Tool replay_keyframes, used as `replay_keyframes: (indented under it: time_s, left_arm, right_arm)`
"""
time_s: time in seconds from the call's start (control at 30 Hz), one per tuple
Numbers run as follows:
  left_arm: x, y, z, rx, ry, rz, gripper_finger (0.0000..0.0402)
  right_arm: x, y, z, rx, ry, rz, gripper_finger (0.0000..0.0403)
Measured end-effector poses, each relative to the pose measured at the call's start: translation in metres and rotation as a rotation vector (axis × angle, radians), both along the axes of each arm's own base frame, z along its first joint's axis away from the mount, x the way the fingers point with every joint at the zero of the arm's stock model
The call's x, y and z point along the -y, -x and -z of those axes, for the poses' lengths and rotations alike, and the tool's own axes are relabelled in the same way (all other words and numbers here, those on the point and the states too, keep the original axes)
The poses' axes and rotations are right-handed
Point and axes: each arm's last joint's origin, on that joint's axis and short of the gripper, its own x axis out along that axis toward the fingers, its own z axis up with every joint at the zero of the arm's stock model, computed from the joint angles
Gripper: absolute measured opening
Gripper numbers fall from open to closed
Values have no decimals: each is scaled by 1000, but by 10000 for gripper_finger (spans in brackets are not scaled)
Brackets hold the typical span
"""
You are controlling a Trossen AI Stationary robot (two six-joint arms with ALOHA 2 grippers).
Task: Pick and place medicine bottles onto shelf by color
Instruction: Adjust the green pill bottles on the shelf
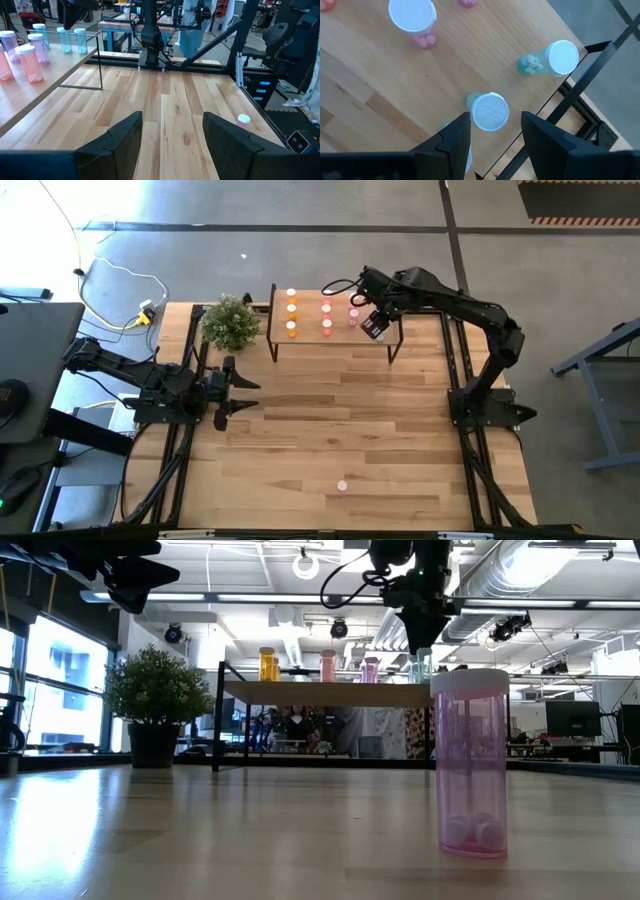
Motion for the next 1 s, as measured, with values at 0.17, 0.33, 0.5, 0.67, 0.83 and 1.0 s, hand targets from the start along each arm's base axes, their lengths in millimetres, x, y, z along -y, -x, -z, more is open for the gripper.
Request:
replay_keyframes:
  time_s: [0.17,0.33,0.5,0.67,0.83,1.0]
  left_arm:
    - [0,0,0,0,0,0,200]
    - [0,0,0,0,0,0,200]
    - [0,0,0,-1,-15,3,200]
    - [0,0,0,-1,-15,3,200]
    - [0,0,0,-1,-15,3,200]
    - [0,0,0,-1,-15,3,200]
  right_arm:
    - [0,1,1,-6,-6,9,167]
    - [0,-3,4,-17,-3,5,167]
    - [2,-8,11,-38,-13,3,167]
    - [3,-10,14,-53,-10,-2,167]
    - [4,-9,14,-72,26,7,167]
    - [4,-9,14,-74,29,7,167]
